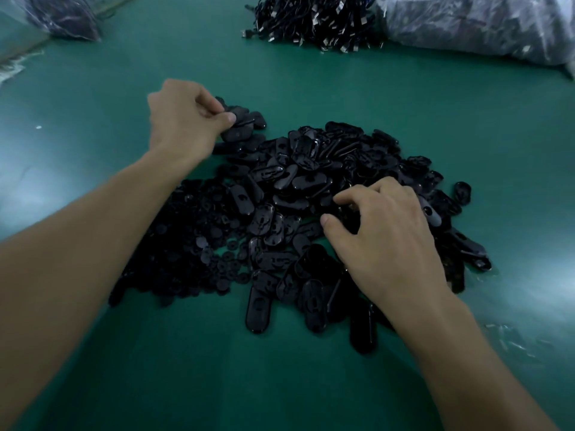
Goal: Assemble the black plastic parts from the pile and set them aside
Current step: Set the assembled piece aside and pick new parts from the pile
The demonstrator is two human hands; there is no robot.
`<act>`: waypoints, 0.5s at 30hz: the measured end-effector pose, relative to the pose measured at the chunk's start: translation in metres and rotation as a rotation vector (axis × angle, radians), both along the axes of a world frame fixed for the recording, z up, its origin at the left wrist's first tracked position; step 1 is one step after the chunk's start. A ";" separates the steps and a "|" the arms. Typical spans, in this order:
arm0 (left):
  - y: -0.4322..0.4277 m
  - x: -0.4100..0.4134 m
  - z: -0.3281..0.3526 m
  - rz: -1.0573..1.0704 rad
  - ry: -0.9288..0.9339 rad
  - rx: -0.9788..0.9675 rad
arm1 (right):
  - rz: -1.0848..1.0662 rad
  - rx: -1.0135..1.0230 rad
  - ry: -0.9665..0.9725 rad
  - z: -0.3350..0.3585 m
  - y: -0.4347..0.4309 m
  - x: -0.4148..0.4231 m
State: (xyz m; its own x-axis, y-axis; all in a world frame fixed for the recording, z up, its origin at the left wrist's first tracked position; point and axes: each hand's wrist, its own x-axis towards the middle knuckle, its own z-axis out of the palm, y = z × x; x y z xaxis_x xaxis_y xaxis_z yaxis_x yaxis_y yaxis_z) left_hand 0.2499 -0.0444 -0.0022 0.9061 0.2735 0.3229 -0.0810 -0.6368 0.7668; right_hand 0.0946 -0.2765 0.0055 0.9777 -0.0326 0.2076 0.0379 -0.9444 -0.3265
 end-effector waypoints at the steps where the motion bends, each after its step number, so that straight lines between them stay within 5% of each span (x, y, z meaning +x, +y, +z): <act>1: -0.001 0.000 0.001 0.001 0.005 0.022 | -0.010 -0.021 -0.004 0.000 0.000 0.000; 10: -0.008 -0.003 0.001 0.006 -0.013 0.045 | 0.040 0.043 -0.003 0.007 0.003 -0.004; 15: -0.025 -0.038 0.016 -0.076 -0.057 0.005 | 0.030 0.148 -0.178 0.005 0.001 0.000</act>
